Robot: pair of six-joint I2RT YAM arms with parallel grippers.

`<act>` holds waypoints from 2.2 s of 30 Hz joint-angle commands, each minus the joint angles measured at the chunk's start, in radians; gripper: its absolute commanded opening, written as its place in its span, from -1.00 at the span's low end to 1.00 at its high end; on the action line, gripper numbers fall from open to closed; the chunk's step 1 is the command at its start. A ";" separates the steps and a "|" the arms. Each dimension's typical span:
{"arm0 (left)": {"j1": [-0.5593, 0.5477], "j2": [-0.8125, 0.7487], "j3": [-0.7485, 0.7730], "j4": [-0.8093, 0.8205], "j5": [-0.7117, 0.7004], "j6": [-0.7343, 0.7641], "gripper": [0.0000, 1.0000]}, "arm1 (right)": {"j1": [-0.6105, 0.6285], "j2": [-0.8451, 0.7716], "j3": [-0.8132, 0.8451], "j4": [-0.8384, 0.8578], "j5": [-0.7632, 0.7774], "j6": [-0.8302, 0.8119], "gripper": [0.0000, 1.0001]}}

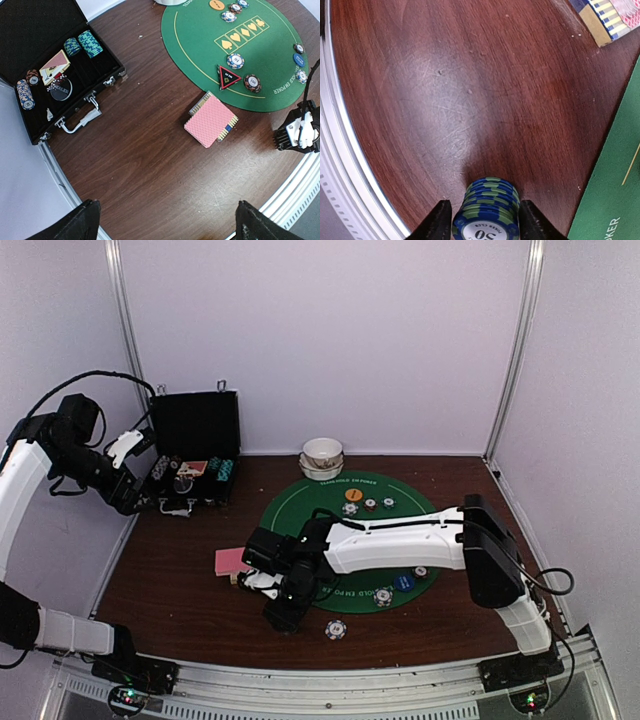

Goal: Distribute texas hold em gaming equipment
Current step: Pick up the pile of poker chips from the center of the board, then place the poker chips pile in the dealer area.

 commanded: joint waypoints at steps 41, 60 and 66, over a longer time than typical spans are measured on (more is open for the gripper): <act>0.008 -0.013 0.008 0.017 -0.001 0.005 0.95 | -0.056 -0.083 0.191 -0.153 0.124 -0.018 -0.74; 0.007 -0.009 0.017 0.011 -0.002 0.009 0.95 | -0.267 -0.094 -0.005 -0.056 0.175 0.027 -0.80; 0.007 -0.010 0.014 0.012 -0.008 0.009 0.95 | -0.263 -0.062 -0.028 -0.031 0.132 0.042 -0.79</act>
